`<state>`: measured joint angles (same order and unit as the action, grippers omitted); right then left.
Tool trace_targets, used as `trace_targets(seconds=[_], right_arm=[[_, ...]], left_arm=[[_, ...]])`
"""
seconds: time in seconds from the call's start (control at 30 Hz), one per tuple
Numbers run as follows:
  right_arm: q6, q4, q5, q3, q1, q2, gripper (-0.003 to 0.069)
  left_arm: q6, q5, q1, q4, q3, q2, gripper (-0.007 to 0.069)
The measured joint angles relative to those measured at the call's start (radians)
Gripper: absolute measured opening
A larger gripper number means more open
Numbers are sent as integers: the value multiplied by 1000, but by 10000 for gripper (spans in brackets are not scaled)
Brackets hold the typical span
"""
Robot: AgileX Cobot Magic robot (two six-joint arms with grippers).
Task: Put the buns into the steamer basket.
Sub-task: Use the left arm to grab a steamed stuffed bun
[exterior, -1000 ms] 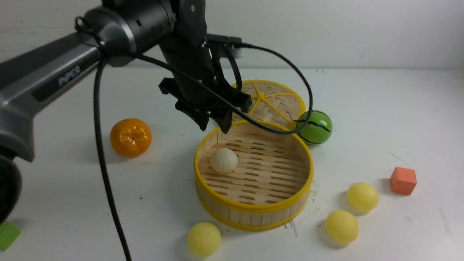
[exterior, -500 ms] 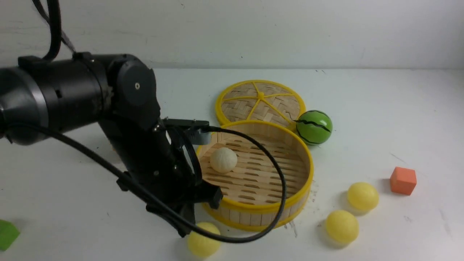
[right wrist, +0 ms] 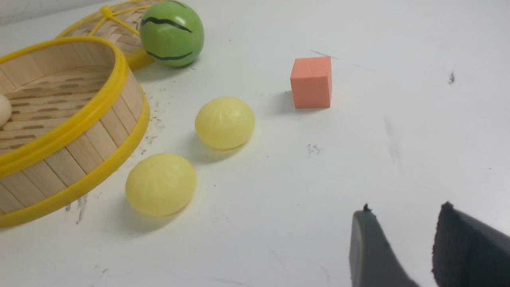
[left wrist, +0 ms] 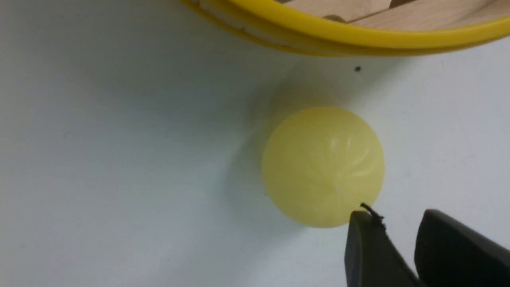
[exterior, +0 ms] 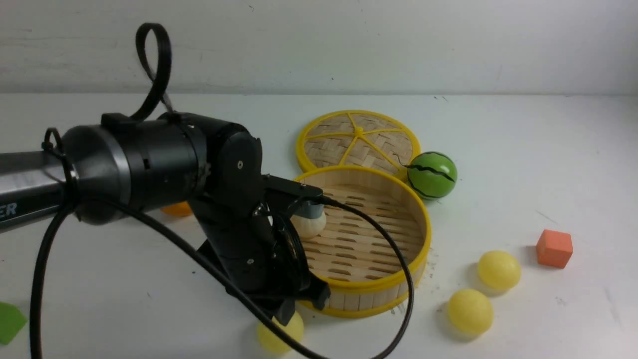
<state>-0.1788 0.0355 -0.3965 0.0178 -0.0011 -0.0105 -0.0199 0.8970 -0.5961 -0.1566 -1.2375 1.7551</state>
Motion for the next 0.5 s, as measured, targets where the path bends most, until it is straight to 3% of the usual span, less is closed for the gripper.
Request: trace_targets(seconds=[0.5], right_arm=[[0,0,0,0,0,0,241]], left_arm=[[0,-65,0,46,0,63,234]])
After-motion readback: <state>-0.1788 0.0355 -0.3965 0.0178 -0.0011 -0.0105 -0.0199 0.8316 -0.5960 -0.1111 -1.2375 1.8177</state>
